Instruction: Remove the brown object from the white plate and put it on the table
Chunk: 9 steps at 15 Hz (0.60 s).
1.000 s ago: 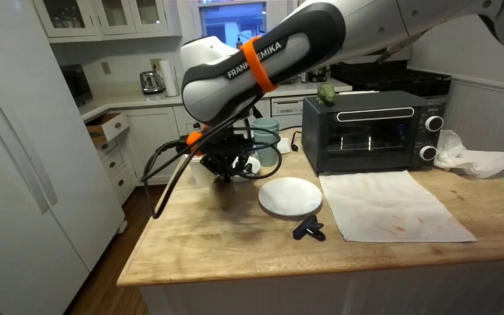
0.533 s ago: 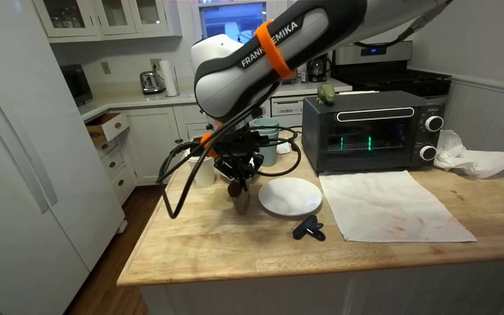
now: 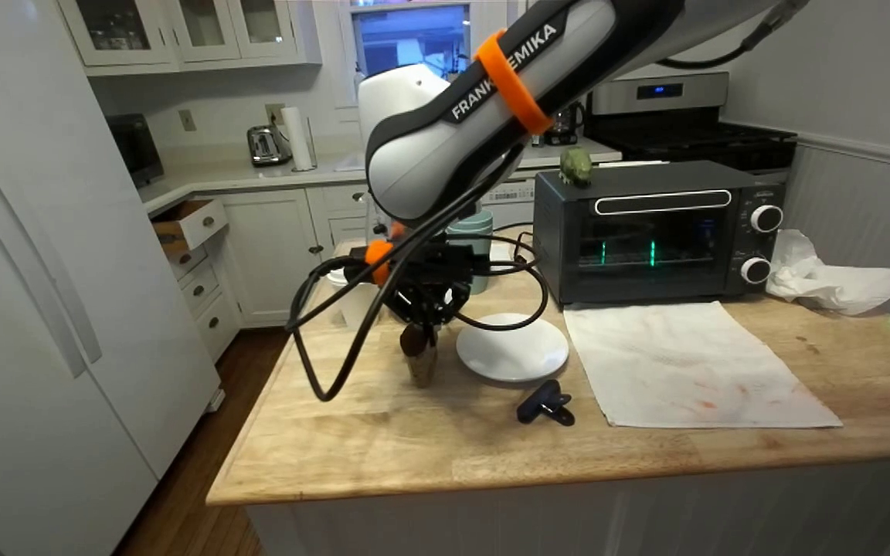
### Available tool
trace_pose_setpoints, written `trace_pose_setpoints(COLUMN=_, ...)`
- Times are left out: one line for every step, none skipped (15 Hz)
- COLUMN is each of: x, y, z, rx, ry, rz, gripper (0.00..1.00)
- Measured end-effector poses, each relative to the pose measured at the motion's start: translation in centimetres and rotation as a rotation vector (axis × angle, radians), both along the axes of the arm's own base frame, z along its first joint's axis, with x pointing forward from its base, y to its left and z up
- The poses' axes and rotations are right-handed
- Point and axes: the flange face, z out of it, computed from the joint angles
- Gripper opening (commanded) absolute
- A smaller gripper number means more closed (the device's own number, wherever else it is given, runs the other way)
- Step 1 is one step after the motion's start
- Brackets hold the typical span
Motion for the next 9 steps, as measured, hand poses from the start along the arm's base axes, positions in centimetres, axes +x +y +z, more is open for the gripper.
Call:
trace_pose_setpoints(x=-0.1, y=-0.1, z=0.0, rx=0.005, ry=-0.014, rz=0.001, gripper=0.11)
trace_pose_setpoints(x=-0.3, y=-0.1, z=-0.1, rx=0.008, ry=-0.023, rz=0.002, gripper=0.27)
trace_pose_setpoints(x=-0.4, y=-0.2, z=-0.2, rx=0.01, ry=-0.028, rz=0.003, gripper=0.32)
trace_pose_setpoints(x=-0.6, y=-0.2, z=-0.3, rx=0.011, ry=-0.028, rz=0.003, gripper=0.4)
trace_pose_setpoints(x=-0.8, y=-0.3, z=-0.4, rx=0.011, ry=-0.026, rz=0.003, gripper=0.46)
trace_pose_setpoints(x=-1.0, y=-0.4, z=-0.5, rx=0.01, ry=-0.023, rz=0.003, gripper=0.55)
trace_pose_setpoints(x=-1.2, y=-0.4, z=-0.5, rx=0.009, ry=-0.019, rz=0.003, gripper=0.6)
trace_pose_setpoints(x=-1.4, y=-0.4, z=-0.5, rx=0.009, ry=-0.016, rz=0.004, gripper=0.68)
trace_pose_setpoints(x=-1.6, y=-0.4, z=-0.4, rx=0.009, ry=-0.014, rz=0.006, gripper=0.74)
